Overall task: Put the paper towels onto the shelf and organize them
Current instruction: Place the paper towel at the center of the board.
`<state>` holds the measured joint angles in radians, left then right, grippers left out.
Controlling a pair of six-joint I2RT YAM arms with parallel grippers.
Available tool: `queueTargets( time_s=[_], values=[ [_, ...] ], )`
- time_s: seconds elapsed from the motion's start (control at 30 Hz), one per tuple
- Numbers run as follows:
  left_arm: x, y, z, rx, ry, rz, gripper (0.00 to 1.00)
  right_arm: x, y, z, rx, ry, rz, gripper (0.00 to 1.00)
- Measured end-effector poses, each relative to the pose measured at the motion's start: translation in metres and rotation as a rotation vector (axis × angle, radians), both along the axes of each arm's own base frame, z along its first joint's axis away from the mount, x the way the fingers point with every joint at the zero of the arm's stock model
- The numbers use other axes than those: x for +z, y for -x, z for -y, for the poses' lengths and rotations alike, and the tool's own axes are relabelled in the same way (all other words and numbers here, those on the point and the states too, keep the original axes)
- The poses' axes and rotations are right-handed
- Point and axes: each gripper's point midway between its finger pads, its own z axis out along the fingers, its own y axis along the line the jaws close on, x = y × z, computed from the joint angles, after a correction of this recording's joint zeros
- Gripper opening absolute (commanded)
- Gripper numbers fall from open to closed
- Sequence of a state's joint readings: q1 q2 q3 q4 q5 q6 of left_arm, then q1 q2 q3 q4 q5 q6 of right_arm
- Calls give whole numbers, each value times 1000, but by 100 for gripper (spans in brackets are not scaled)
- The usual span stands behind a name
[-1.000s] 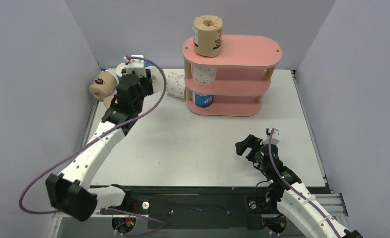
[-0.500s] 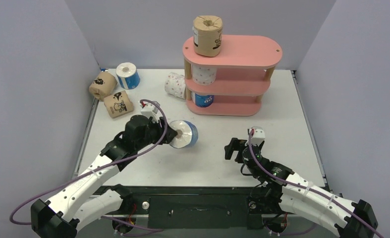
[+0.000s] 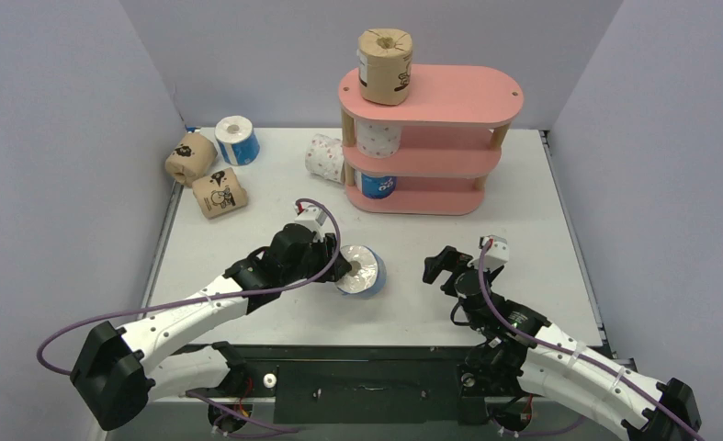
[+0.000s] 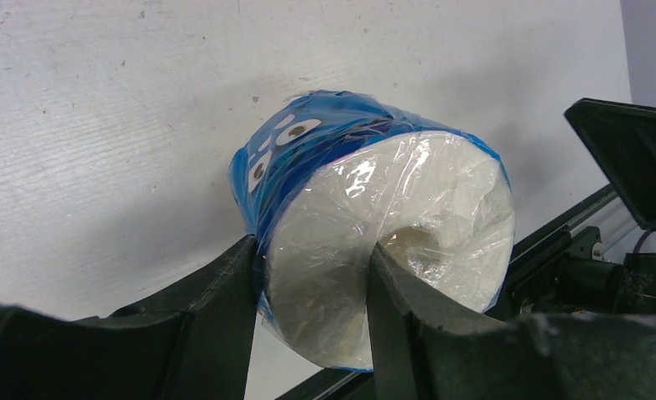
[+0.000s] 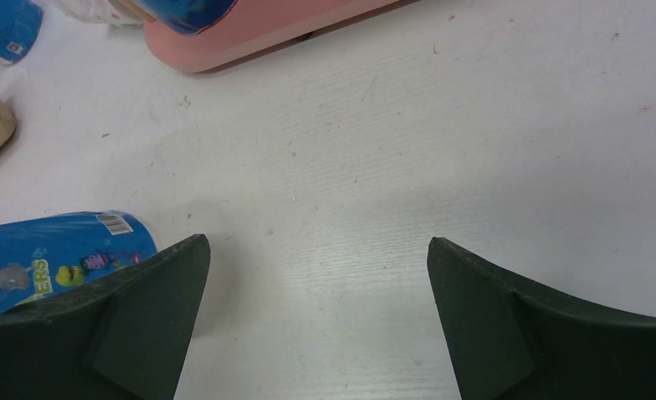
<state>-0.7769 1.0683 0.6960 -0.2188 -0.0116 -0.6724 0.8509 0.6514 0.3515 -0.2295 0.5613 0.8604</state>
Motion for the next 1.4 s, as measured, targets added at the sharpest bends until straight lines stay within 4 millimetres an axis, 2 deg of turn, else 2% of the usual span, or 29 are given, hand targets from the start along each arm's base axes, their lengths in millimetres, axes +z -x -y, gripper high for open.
queueTargets(
  time_s=[0.2,0.43,0.7,0.83,0.87,1.0,1.1,1.23,1.3,1.4],
  values=[
    [-25,-6,0,22,-61,-40,40,-5,-5,7,-26,25,-21,100],
    [-43,-9,-1,35,-109,-73,50,-10,-4,3,7,40,-41,98],
    [-35,-17,8,31,-93,-58,69,-10,-3,3,23,59,-37,98],
    [-32,-17,10,24,-83,-51,88,-7,-4,4,29,67,-26,98],
    [-30,-17,10,24,-81,-48,100,-4,-4,4,32,70,-22,98],
    [-10,-17,6,32,-59,-10,96,12,-6,-2,51,56,0,98],
    [18,-22,-1,67,-35,58,96,30,-9,-17,107,34,0,98],
    [48,-31,-23,190,-12,128,96,48,-14,-56,232,-8,-41,97],
    [49,-35,-36,263,-11,116,96,44,-15,-78,307,-22,-89,95],
    [36,-44,-62,397,-15,52,96,23,-10,-104,407,-29,-182,93]
  ],
)
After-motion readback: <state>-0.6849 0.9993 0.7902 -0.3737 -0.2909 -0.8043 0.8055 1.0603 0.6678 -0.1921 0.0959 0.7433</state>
